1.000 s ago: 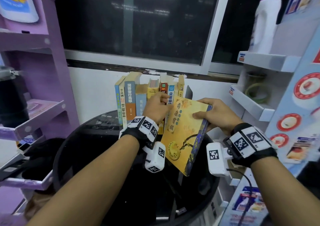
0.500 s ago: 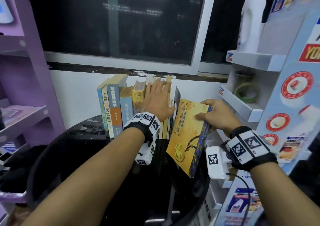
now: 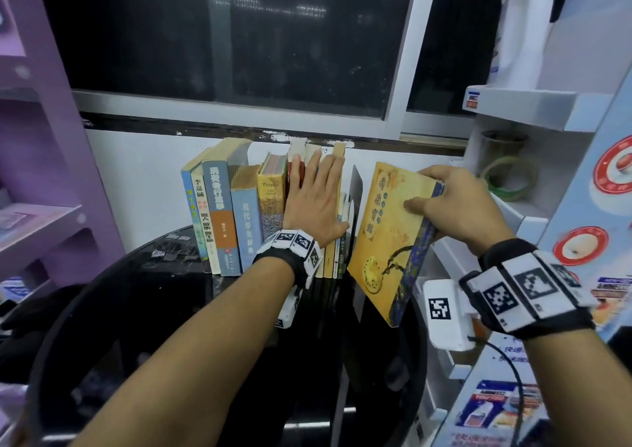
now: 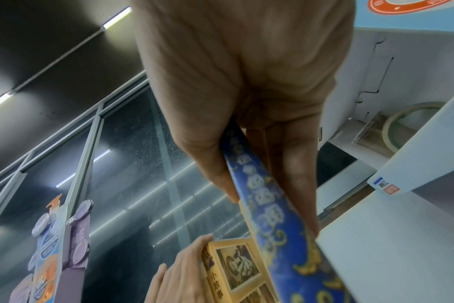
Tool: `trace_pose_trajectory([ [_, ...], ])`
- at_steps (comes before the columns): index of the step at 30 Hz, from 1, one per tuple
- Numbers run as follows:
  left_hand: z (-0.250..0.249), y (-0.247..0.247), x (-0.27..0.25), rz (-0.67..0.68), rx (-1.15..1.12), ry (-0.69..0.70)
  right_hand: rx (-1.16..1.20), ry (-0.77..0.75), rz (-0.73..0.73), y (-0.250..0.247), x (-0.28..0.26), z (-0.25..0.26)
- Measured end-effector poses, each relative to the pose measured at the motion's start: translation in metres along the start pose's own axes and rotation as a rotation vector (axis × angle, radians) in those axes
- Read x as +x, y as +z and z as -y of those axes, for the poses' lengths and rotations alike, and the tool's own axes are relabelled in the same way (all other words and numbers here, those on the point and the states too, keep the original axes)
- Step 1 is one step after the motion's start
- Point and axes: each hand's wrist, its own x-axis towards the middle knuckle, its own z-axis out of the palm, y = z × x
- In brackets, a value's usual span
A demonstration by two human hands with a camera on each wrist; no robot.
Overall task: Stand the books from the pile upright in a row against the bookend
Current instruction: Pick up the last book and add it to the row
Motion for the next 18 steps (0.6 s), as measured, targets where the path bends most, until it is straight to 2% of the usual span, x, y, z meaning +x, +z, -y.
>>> trace_pose_trajectory([
  [6,0.009,0.006,-0.001,-0.055,-0.002,-0.011,0.015,-0.062,-0.054,-0.012,0.001,0.022],
  [11,0.01,0.007,-0.002,-0.087,-0.034,-0.029,0.027,-0.16,-0.176,-0.024,0.006,0.045],
  [18,0.005,0.016,-0.002,-0.149,-0.059,-0.044,-0.007,-0.211,-0.303,-0.01,0.028,0.06],
])
